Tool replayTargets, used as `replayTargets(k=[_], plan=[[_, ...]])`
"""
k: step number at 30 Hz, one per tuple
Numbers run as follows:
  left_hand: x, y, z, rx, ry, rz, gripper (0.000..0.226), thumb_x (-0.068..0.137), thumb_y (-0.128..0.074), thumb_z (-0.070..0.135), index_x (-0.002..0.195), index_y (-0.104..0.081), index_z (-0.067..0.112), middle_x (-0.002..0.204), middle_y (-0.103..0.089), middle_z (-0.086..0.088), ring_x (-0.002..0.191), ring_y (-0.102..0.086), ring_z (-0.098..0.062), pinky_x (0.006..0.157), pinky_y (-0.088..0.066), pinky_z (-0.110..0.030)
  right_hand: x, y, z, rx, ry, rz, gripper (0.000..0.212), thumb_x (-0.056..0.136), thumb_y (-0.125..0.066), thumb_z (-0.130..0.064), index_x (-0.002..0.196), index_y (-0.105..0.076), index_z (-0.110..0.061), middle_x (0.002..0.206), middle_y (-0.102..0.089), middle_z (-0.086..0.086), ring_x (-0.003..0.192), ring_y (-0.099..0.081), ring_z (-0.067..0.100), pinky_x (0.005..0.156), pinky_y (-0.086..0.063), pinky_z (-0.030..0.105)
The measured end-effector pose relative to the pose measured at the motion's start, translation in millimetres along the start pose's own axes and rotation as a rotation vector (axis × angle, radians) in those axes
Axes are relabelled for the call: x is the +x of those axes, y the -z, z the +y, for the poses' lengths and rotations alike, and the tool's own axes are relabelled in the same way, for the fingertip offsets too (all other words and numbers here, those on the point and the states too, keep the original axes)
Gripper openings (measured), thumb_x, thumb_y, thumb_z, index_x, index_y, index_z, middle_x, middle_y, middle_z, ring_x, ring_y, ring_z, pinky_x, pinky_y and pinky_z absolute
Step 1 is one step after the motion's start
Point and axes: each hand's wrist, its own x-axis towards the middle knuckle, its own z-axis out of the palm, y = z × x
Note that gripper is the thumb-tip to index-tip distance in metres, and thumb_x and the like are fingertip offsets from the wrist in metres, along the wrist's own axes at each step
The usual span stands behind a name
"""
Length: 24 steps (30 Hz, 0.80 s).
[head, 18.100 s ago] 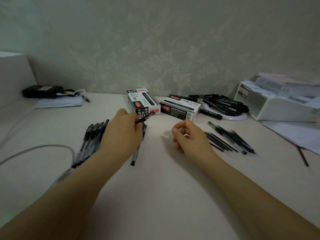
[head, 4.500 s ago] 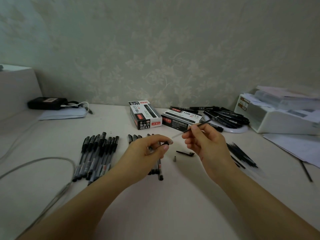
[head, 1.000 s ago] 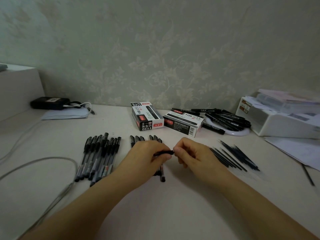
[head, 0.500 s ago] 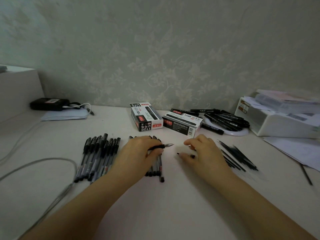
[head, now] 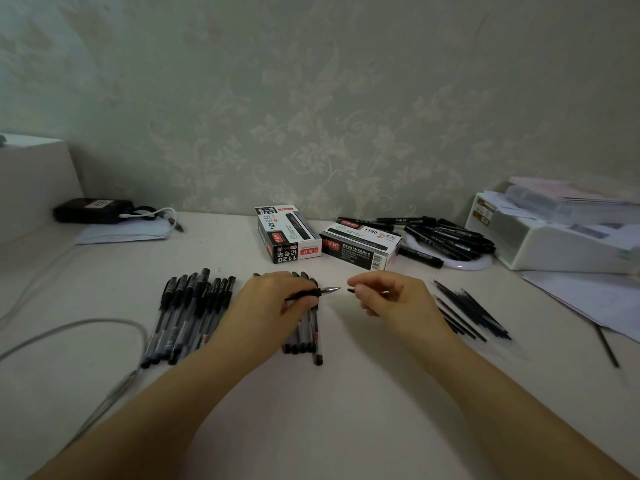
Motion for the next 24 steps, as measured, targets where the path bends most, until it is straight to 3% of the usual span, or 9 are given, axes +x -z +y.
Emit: replayTargets(k=[7,15,24], plan=[[-1.4,1.6,2.7,0.003,-0.037,-0.038,0.020,0.093,-0.059,0.029,0.109,-0.071,0.028,0.078,-0.058,0.017,0.071,-0.052,0.002,0.065,-0.037,-0.009,-3.4,-7.3,-9.6,0.153,0.034,-0.078,0.015,0.082,-0.076,-0.003,0.092,-0.075,-0.014,0.088,-0.074,0.003,0.081,-0.068,0.009,0.076,-0.054,0.016],[-2.6,2.6,9.5,-0.027,-0.070,-0.069,0.020,0.094,-0.058,0.031,0.104,-0.073,0.021,0.082,-0.069,0.004,0.073,-0.060,-0.008,0.072,-0.048,-0.029,-6.2,-14.2,-14.0,0.133,0.049,-0.136,0.014,0.081,-0.078,-0.007,0.088,-0.076,-0.019,0.078,-0.074,-0.004,0.072,-0.067,0.006,0.071,-0.053,0.016],[-3.0,3.7,11.4,0.003,-0.098,-0.135,0.020,0.097,-0.053,0.027,0.104,-0.072,0.023,0.082,-0.069,0.008,0.072,-0.058,-0.006,0.067,-0.044,-0.016,-7.1,-10.4,-10.9,0.152,-0.020,-0.173,0.010,0.080,-0.079,-0.009,0.088,-0.076,-0.015,0.079,-0.075,0.006,0.073,-0.070,0.014,0.070,-0.055,0.019]])
